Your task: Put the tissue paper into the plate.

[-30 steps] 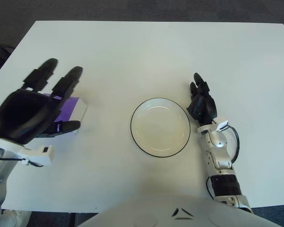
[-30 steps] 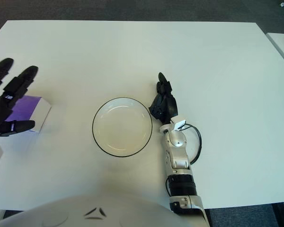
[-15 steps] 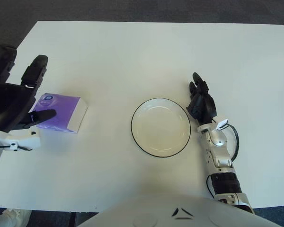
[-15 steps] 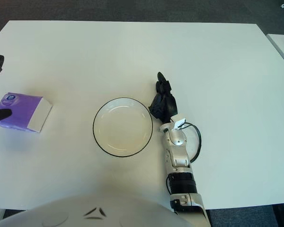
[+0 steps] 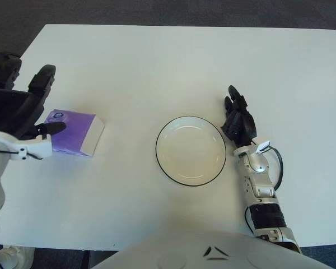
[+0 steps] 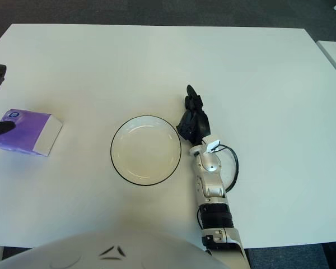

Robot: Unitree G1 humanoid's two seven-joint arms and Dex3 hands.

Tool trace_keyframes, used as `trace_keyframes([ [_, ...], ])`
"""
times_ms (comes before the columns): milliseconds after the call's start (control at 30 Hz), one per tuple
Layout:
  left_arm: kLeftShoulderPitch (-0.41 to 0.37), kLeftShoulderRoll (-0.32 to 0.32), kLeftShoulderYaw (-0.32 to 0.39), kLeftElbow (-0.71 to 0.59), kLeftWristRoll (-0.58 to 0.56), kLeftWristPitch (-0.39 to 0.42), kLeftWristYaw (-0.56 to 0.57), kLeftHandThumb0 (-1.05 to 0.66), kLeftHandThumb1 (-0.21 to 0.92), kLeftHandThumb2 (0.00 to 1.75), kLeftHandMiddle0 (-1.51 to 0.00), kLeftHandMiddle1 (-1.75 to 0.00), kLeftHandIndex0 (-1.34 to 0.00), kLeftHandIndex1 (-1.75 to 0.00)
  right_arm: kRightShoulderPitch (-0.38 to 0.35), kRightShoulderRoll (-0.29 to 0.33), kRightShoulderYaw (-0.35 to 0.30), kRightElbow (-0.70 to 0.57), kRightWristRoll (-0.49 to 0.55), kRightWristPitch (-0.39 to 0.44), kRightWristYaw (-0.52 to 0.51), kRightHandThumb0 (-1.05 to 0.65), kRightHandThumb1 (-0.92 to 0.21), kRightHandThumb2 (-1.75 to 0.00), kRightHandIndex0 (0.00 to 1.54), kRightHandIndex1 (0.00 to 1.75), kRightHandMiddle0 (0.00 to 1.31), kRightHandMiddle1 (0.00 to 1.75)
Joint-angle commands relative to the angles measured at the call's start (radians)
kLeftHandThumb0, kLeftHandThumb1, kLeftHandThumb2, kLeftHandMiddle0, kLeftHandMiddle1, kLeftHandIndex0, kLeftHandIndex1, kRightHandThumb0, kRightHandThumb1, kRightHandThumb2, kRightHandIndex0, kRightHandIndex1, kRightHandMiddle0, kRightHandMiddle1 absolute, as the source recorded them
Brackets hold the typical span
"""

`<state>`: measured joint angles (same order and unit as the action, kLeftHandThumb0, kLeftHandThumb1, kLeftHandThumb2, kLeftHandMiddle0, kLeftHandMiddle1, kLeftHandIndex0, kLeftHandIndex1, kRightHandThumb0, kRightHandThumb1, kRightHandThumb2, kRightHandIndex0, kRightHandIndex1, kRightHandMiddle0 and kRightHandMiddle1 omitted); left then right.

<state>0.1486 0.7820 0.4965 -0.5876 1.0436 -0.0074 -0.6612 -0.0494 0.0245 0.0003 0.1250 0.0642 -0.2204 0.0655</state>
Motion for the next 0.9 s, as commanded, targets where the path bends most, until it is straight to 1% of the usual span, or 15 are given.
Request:
trace_keyframes([
  [0,-0.027,0.034,-0.039,0.026,0.019,0.015,-0.021,-1.05,0.92,0.63,0.0,0.0,0.0,0.0,0.085,0.0,-0.001,0.118,-0.005,0.105,-0.007,-0.84,-0.92,-1.1,0.11,0.03,0.0,0.2],
  [233,-0.047,0.05,-0.082,0.058,0.029,0.023,0.002,-1.05,0.92,0.49,0.0,0.0,0.0,0.0,0.085,-0.001,-0.002,0.12,-0.005,0.098,-0.007,-0.84,-0.92,-1.1,0.12,0.03,0.0,0.21],
  [367,-0.043,0.053,-0.091,0.064,0.025,0.018,0.019,-1.05,0.92,0.45,0.0,0.0,0.0,0.0,0.086,-0.003,-0.004,0.12,-0.004,0.097,-0.007,-0.84,-0.92,-1.1,0.12,0.03,0.0,0.22],
  [433,-0.038,0.067,-0.103,0.083,0.011,-0.012,0.042,-1.05,0.92,0.43,0.0,0.0,0.0,0.0,0.088,-0.004,-0.004,0.115,-0.006,0.101,-0.009,-0.84,-0.92,-1.1,0.12,0.03,0.0,0.22],
  [500,-0.036,0.08,-0.116,0.099,0.004,-0.035,0.056,-1.05,0.92,0.36,0.0,0.0,0.0,0.0,0.089,-0.005,-0.003,0.112,-0.008,0.104,-0.011,-0.84,-0.92,-1.1,0.12,0.03,0.0,0.22],
  [600,-0.039,0.092,-0.134,0.114,0.002,-0.047,0.063,-1.05,0.92,0.32,0.0,0.0,0.0,0.0,0.09,-0.006,-0.003,0.109,-0.008,0.105,-0.012,-0.84,-0.92,-1.1,0.12,0.03,0.0,0.22],
  [700,-0.04,0.114,-0.153,0.129,-0.008,-0.071,0.062,-1.05,0.92,0.32,0.0,0.0,0.0,0.0,0.093,-0.008,-0.004,0.104,-0.007,0.106,-0.011,-0.84,-0.92,-1.1,0.12,0.03,0.0,0.22],
  [867,-0.033,0.151,-0.165,0.143,-0.065,-0.116,0.046,-1.05,0.92,0.42,0.0,0.0,0.0,0.0,0.099,-0.011,-0.004,0.095,-0.005,0.111,-0.009,-0.85,-0.92,-1.1,0.12,0.03,0.0,0.22],
])
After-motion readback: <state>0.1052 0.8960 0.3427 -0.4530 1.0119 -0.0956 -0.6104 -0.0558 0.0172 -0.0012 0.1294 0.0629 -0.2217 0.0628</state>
